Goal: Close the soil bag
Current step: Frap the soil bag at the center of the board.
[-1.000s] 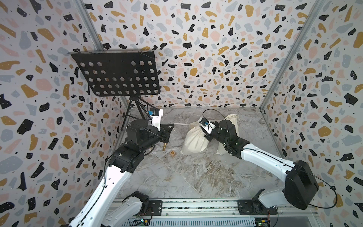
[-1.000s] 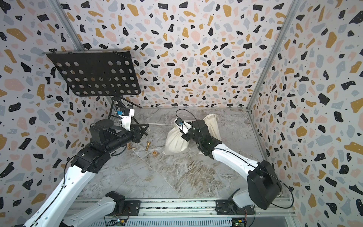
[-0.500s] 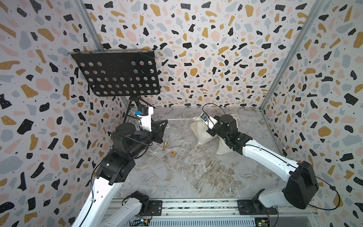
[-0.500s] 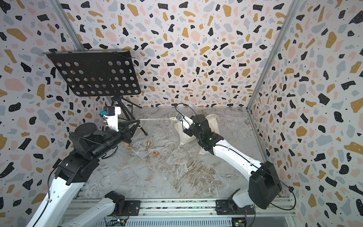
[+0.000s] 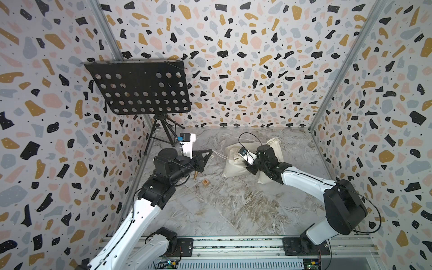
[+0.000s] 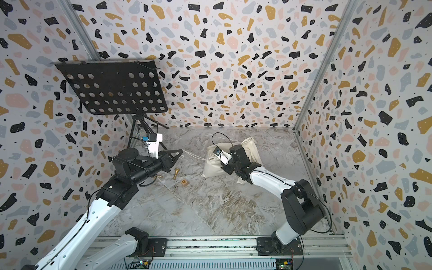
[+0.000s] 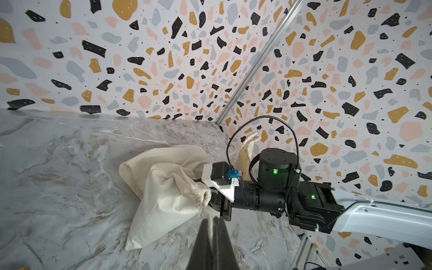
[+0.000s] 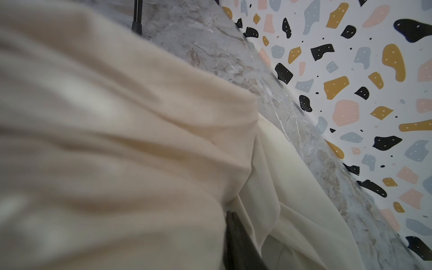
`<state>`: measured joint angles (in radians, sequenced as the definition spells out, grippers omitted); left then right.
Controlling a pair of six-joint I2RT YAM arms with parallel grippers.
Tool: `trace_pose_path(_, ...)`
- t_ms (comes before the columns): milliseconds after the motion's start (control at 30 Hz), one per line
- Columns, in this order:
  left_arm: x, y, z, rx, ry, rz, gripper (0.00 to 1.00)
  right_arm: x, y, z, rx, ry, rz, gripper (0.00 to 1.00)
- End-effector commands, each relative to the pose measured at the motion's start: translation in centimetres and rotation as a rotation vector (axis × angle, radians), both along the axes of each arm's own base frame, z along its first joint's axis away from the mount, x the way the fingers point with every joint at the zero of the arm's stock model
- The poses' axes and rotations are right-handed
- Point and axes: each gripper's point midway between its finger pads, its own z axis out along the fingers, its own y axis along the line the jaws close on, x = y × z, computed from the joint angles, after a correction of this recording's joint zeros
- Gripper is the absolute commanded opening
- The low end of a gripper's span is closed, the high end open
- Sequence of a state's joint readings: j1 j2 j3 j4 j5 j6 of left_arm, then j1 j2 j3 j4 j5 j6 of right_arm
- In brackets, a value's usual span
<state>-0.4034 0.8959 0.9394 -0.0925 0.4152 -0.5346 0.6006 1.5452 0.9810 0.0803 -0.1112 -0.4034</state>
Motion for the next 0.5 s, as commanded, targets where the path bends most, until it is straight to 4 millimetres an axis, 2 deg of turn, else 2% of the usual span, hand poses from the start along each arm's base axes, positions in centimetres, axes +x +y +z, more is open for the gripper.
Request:
trace_pose_path(0,-1.1,-0.8,5.4,-0.085,-0.164,-0.053,0.0,-1.7,0.9,6.1,0.075,-0.106,0.02,0.39)
trace_pose_path(100,-1.2,-1.0,6.0,-0.086,-0.175,-0.06,0.0,-3.9,1.5,8.3,0.056,-0.2,0.045,0.53)
trace_pose_path(167,-1.6,-0.9,6.4,-0.093,-0.185,-0.062,0.0,-5.3,2.2,9.7,0.086,-0.251,0.056,0.58)
trace_pose_path(367,-2.8,-0.2,7.9,-0.113,-0.226,-0.047,0.0,-8.7,5.1,13.8,0.16,-0.386,0.125,0.68)
trace_pose_path(467,-3.1,-0.3,8.6,-0.121,-0.239,-0.059,0.0,-9.3,6.6,15.0,0.199,-0.412,0.149,0.69)
